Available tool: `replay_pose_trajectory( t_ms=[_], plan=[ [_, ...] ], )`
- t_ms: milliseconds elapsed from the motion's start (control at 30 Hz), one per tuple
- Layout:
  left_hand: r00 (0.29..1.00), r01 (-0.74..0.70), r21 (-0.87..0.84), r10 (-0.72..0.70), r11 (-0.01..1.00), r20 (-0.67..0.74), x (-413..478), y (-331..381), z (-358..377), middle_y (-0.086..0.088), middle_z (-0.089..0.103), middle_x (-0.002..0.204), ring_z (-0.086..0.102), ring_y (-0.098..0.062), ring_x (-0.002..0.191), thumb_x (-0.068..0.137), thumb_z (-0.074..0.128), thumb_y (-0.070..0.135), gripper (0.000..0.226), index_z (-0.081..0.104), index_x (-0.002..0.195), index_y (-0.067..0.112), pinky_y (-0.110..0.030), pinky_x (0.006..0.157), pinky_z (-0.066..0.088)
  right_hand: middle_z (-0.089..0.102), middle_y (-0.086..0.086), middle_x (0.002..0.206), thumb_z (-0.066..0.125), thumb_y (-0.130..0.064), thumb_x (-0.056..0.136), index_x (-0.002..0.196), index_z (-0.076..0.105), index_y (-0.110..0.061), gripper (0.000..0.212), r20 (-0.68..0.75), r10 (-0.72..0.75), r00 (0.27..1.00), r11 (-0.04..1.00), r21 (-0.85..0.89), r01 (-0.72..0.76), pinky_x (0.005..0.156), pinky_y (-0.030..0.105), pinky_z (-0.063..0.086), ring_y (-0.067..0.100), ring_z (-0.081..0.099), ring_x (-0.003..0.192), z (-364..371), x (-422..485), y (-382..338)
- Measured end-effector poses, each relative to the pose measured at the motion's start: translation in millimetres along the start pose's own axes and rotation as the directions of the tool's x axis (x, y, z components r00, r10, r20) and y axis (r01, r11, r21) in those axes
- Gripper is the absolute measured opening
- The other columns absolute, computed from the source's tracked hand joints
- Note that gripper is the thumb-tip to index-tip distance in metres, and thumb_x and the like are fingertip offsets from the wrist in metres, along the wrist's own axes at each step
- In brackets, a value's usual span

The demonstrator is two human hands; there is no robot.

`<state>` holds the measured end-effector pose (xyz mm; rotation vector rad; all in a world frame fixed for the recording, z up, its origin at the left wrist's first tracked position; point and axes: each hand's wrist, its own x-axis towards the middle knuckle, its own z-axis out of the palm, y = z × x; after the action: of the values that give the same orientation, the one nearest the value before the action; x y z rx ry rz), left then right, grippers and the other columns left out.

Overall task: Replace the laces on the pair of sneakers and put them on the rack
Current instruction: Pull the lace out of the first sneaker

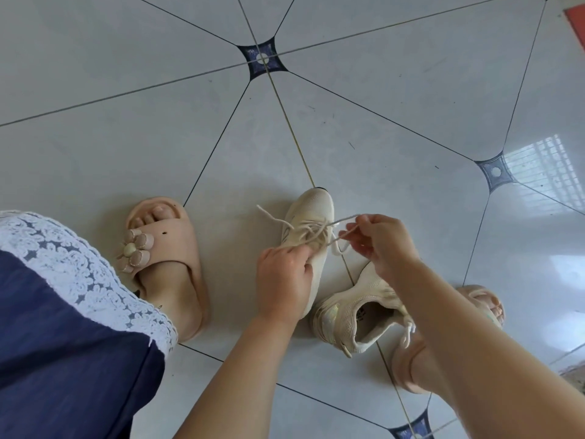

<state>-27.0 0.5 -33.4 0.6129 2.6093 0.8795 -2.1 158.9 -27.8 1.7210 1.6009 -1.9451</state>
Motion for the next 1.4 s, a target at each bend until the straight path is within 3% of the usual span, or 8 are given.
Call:
replay_pose_trajectory(
  t_ms=[200, 300, 400, 567, 833, 1033, 1200, 1400],
  plan=[
    [0.999, -0.035, -0.001, 0.035, 0.999, -0.01, -2, -1, 3, -0.002, 0.062, 0.052, 0.057, -0.021, 0.049, 0.054, 0.058, -0.002, 0.02, 0.068, 0.064, 0.013, -0.028, 0.063, 0.028, 0.043, -0.004, 0.045, 0.039, 0.0, 0.093, 0.085, 0.054, -0.009, 0.019, 0.12, 0.291, 0.949, 0.91, 0.271, -0.314, 0.036, 0.013, 0.03, 0.003, 0.034, 0.031, -23, 7, -22],
    [1.0, -0.003, -0.026, 0.003, 1.0, 0.009, -4, -1, 3, -0.003, 0.062, 0.054, 0.056, -0.024, 0.051, 0.059, 0.057, -0.001, 0.016, 0.067, 0.065, 0.011, -0.026, 0.064, 0.03, 0.066, 0.002, 0.085, 0.056, -0.006, 0.09, 0.109, 0.054, -0.012, 0.02, 0.098, 0.079, 0.992, 0.971, 0.219, -0.099, 0.064, 0.02, 0.046, 0.007, 0.061, 0.073, -15, -1, -6],
    [1.0, 0.0, -0.063, -0.001, 0.998, -0.011, -2, -3, 2, -0.006, 0.064, 0.058, 0.058, -0.027, 0.055, 0.065, 0.063, 0.001, 0.008, 0.068, 0.066, 0.008, -0.027, 0.063, 0.039, 0.058, 0.005, 0.106, 0.064, -0.012, 0.085, 0.12, 0.048, -0.007, 0.038, 0.071, 0.058, 0.996, 0.991, 0.12, -0.066, 0.075, 0.025, 0.048, 0.014, 0.058, 0.092, 4, -9, 25],
    [0.995, -0.065, -0.08, 0.059, 0.995, -0.077, 1, -5, -1, -0.007, 0.07, 0.07, 0.066, -0.027, 0.074, 0.062, 0.074, -0.004, 0.013, 0.071, 0.072, 0.004, -0.029, 0.064, 0.05, 0.058, -0.002, 0.07, 0.062, -0.017, 0.088, 0.086, 0.064, -0.01, 0.007, 0.134, 0.12, 0.984, 0.974, 0.174, -0.143, 0.062, 0.018, 0.048, 0.008, 0.054, 0.068, 27, -18, 48],
    [0.994, 0.087, -0.138, -0.076, 0.987, 0.083, 4, -12, 2, -0.01, 0.067, 0.11, 0.058, -0.024, 0.11, 0.083, 0.059, 0.003, 0.02, 0.07, 0.099, 0.008, -0.029, 0.082, 0.045, 0.069, 0.006, 0.083, 0.057, -0.013, 0.091, 0.078, 0.059, -0.009, 0.014, 0.075, 0.087, 0.993, 0.994, 0.067, -0.092, 0.072, 0.025, 0.054, 0.013, 0.067, 0.084, 40, -21, 44],
    [0.995, 0.038, -0.042, -0.034, 0.998, 0.098, 12, -18, -14, -0.007, 0.064, 0.115, 0.06, -0.029, 0.102, 0.082, 0.059, 0.004, 0.021, 0.069, 0.1, 0.01, -0.032, 0.078, 0.044, 0.07, 0.003, 0.076, 0.056, -0.012, 0.092, 0.077, 0.059, -0.009, 0.015, 0.05, 0.053, 0.997, 0.98, 0.188, -0.061, 0.07, 0.026, 0.054, 0.012, 0.069, 0.076, 43, -30, 47],
    [0.996, -0.02, 0.111, 0.01, 0.994, 0.089, -8, -20, -10, -0.006, 0.057, 0.129, 0.047, -0.035, 0.123, 0.09, 0.055, 0.016, 0.027, 0.063, 0.115, 0.013, -0.047, 0.097, 0.041, 0.069, 0.008, 0.078, 0.055, -0.011, 0.092, 0.08, 0.059, -0.006, 0.013, -0.004, -0.013, 1.0, 0.985, 0.173, 0.014, 0.066, 0.027, 0.055, 0.015, 0.069, 0.075, 32, -20, 39],
    [0.995, -0.102, 0.13, 0.102, 0.986, 0.009, -5, -20, -8, -0.001, 0.071, 0.102, 0.064, -0.033, 0.097, 0.076, 0.071, 0.009, 0.013, 0.074, 0.088, 0.013, -0.038, 0.069, 0.056, 0.06, -0.002, 0.055, 0.052, -0.01, 0.093, 0.079, 0.054, -0.015, 0.015, -0.057, -0.153, 0.987, 0.987, -0.049, 0.15, 0.054, 0.03, 0.054, 0.012, 0.059, 0.048, 9, 0, 11]
  ],
)
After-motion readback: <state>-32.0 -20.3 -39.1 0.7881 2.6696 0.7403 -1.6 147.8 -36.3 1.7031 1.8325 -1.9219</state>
